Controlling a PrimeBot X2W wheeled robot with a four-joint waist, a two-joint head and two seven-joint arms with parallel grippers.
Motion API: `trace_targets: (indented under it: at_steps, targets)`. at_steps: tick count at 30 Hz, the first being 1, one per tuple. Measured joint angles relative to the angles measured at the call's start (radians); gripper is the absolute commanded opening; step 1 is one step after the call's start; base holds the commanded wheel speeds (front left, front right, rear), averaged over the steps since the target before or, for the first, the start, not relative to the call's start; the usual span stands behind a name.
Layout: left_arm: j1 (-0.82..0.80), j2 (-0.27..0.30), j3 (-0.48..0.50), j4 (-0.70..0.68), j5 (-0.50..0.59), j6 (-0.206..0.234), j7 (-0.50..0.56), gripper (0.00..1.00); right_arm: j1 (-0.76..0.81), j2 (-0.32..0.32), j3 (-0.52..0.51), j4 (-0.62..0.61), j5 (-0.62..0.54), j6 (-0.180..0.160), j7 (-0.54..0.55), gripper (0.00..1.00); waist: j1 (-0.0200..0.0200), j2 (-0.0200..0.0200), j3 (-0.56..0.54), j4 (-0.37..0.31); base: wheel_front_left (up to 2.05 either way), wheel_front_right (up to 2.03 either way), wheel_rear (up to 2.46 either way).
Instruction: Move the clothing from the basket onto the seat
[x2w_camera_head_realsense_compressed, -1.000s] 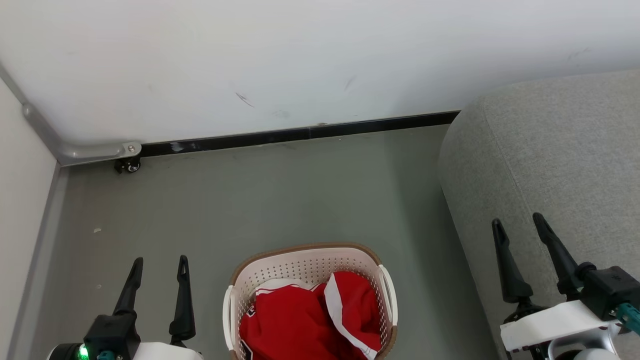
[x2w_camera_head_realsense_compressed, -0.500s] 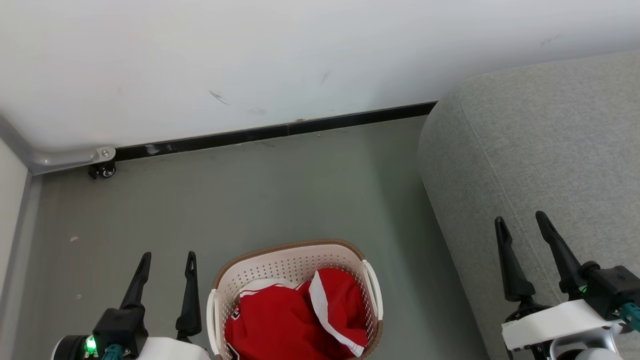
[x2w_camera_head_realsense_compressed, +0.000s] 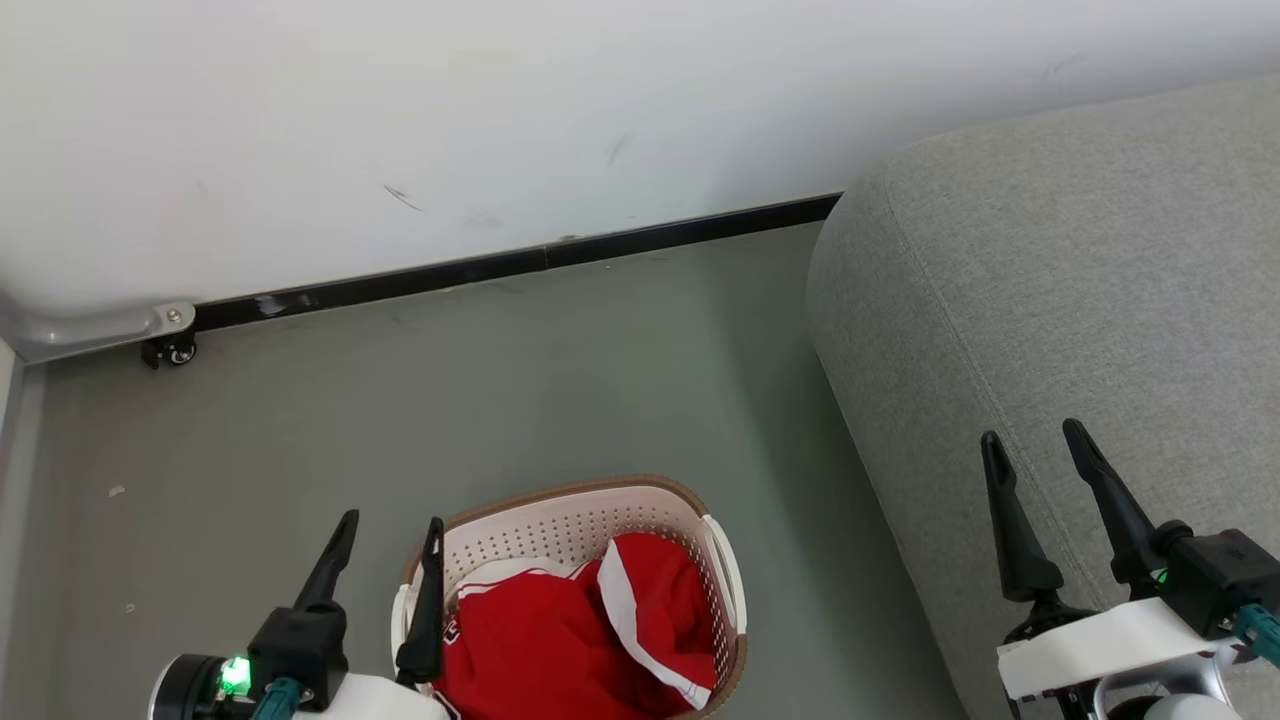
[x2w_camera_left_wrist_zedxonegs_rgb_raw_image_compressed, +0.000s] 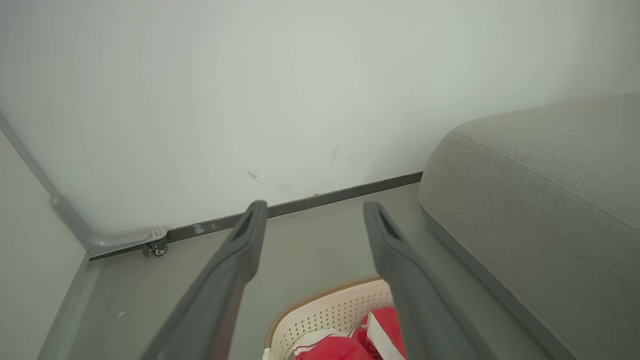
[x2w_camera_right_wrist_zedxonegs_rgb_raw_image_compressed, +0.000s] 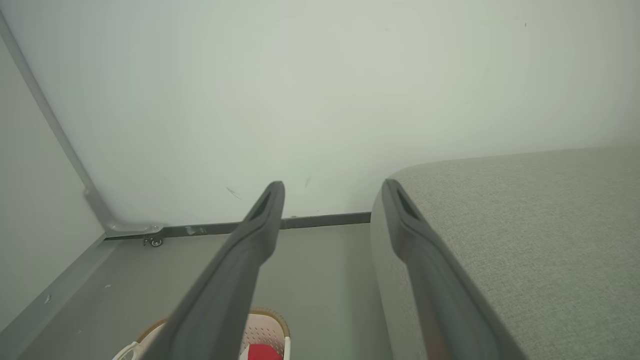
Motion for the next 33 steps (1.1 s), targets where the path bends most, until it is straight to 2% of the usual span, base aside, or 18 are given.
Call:
trace_targets:
  at_steps: [21, 33]
  targets:
    - [-0.159, -0.013, -0.149, 0.133, 0.084, -0.099, 0.062, 1.00, -0.007, 0.001, -0.002, -0.035, 0.005, 0.000, -0.002, 1.00, 0.0000, 0.0000, 0.096, -0.027, 0.00, 0.00, 0.00]
    - [-0.247, -0.038, -0.209, 0.254, 0.122, -0.133, 0.114, 1.00, -0.072, 0.001, -0.007, -0.066, 0.021, 0.000, -0.011, 1.00, 0.0000, 0.0000, 0.194, -0.054, 0.00, 0.00, 0.00]
